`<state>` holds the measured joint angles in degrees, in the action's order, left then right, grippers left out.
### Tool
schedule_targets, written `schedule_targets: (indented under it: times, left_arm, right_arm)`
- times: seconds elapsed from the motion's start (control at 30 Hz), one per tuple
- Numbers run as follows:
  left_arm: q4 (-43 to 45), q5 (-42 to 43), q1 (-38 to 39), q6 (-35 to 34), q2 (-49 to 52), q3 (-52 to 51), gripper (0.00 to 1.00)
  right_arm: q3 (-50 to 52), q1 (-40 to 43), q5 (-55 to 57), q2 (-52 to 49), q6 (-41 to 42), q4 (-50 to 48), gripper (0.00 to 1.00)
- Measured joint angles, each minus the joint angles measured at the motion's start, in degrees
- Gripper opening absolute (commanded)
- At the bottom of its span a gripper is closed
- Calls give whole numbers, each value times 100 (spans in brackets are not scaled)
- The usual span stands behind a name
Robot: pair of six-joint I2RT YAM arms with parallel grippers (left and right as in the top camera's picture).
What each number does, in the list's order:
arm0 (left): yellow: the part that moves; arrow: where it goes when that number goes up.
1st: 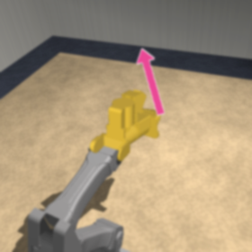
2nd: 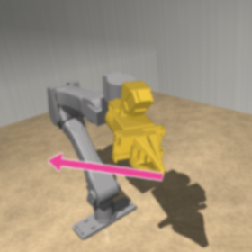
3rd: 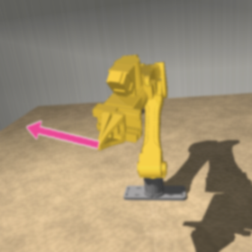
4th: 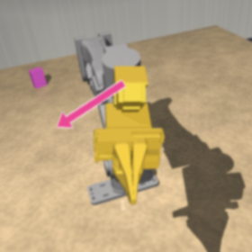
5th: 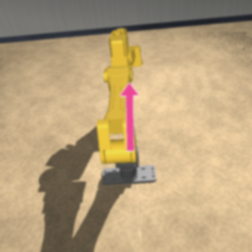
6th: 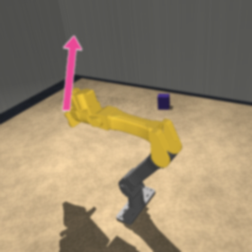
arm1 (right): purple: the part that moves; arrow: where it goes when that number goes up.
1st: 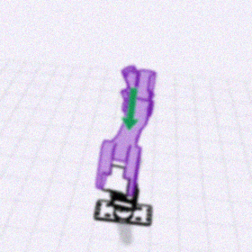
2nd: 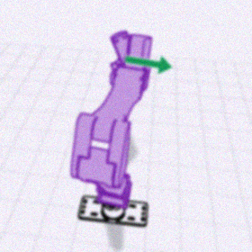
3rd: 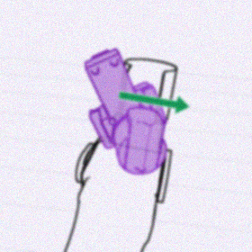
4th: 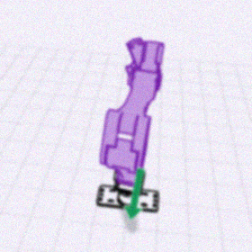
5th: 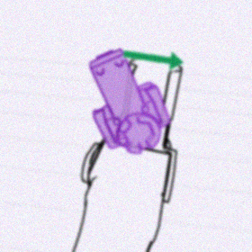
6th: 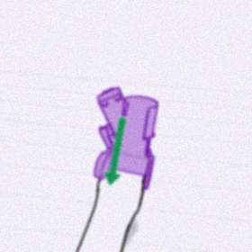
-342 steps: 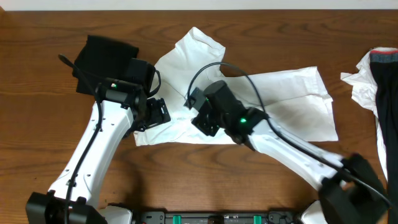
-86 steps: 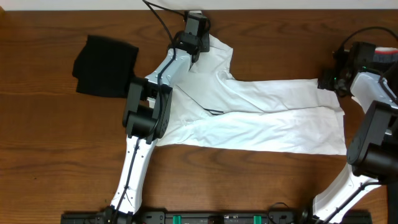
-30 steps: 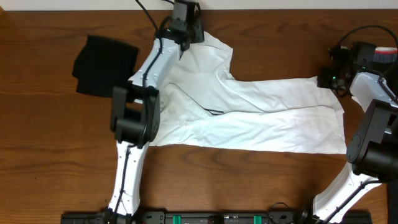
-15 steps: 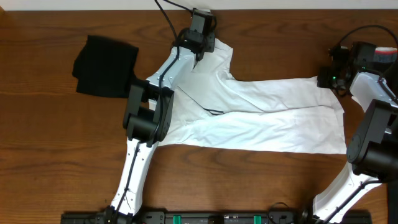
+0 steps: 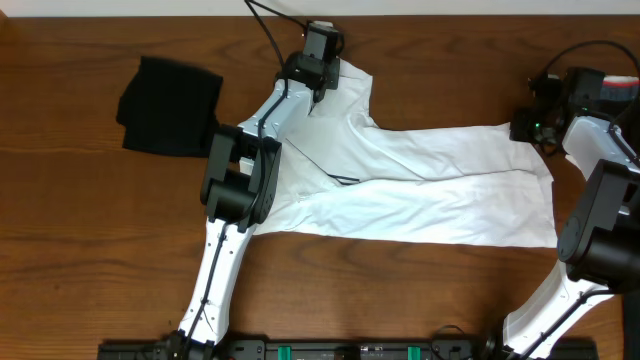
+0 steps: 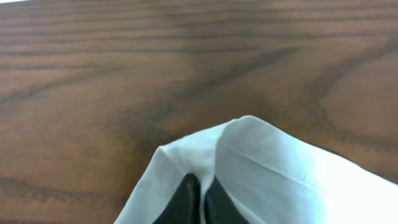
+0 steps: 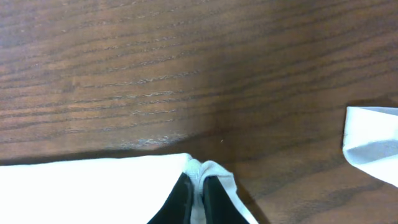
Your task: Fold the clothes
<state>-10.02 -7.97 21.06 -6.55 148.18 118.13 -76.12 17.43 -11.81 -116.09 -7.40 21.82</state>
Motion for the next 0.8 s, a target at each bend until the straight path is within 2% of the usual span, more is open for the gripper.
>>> schedule_targets:
  times: [0.13,0.67,0.8]
  left_arm:
    - [-87,2,0,22,-33,0,6]
    - [-1478,-146,0,39,-887,-2,6]
    - [-1779,-146,0,39,-896,-2,6]
  right_arm:
    - [0,0,0,0,-17,0,1]
    - [0,0,0,0,-52,90,1]
    - [0,0,0,0,-81,105,4]
